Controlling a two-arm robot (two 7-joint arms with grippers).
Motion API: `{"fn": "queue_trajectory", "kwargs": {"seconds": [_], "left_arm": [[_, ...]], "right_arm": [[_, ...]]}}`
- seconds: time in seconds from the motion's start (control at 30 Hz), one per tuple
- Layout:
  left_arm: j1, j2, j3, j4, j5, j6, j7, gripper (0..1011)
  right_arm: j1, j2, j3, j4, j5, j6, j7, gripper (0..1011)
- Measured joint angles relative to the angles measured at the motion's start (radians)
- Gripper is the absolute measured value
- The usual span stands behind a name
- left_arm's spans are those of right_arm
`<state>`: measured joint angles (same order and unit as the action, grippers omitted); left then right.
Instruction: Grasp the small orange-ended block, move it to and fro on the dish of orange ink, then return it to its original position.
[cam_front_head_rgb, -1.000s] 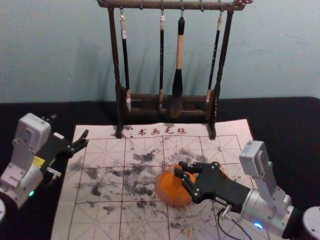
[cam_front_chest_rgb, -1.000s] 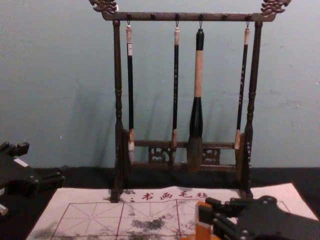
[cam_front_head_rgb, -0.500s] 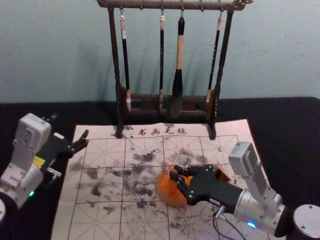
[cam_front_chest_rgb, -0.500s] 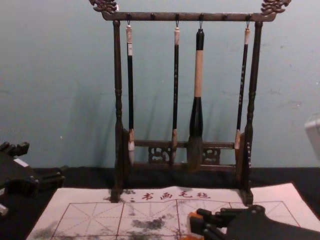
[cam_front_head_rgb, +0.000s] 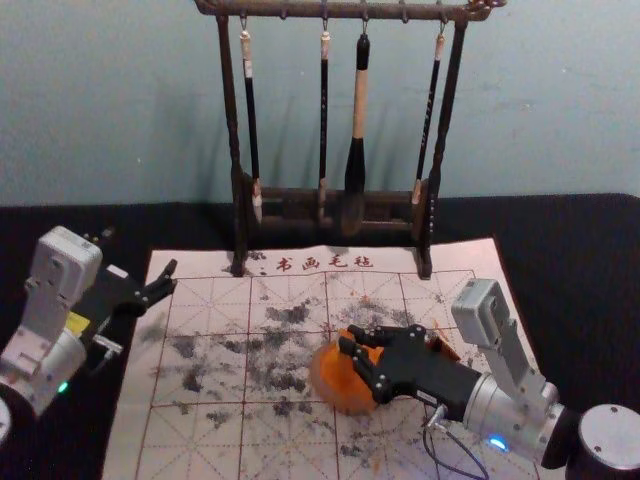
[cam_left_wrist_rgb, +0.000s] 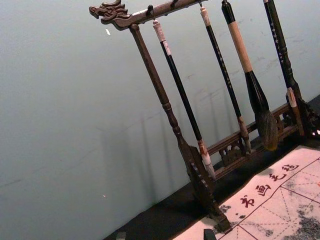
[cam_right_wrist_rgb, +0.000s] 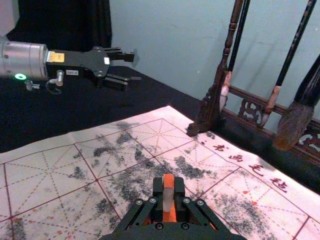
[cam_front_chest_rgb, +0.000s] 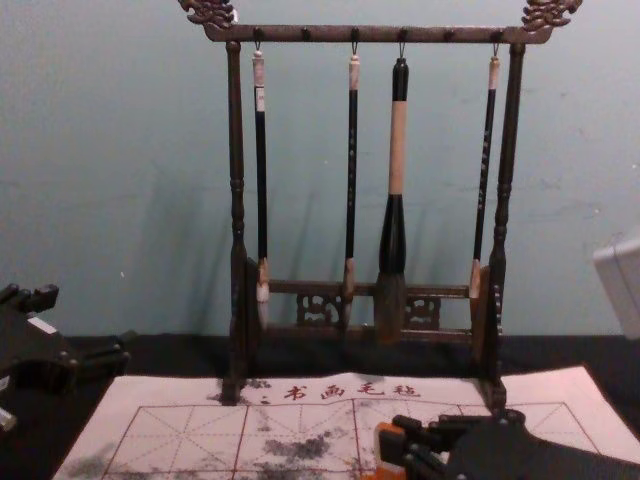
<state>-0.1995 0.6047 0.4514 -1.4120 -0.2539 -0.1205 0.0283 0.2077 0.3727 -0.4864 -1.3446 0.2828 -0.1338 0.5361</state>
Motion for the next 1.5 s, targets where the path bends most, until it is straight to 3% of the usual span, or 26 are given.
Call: {"fn": "queue_trajectory", "kwargs": {"seconds": [0.43,1.07,1.5], "left_arm": [[0.000,0.000,0.000,0.000,0.000,0.000,0.000,1001],[0.000,0.000,0.000,0.000,0.000,0.000,0.000,1002],[0.000,0.000,0.000,0.000,0.000,0.000,0.000,1001]], "right_arm": [[0.002,-0.001,0.016,0.005,-0.006,0.000,-0.012,81],[-0.034,0.033,0.042,-0.041,0.001,0.010,-0.014,81],[-0.057,0.048,0.027,-0.076,0.008,0.020,0.005,81]]}}
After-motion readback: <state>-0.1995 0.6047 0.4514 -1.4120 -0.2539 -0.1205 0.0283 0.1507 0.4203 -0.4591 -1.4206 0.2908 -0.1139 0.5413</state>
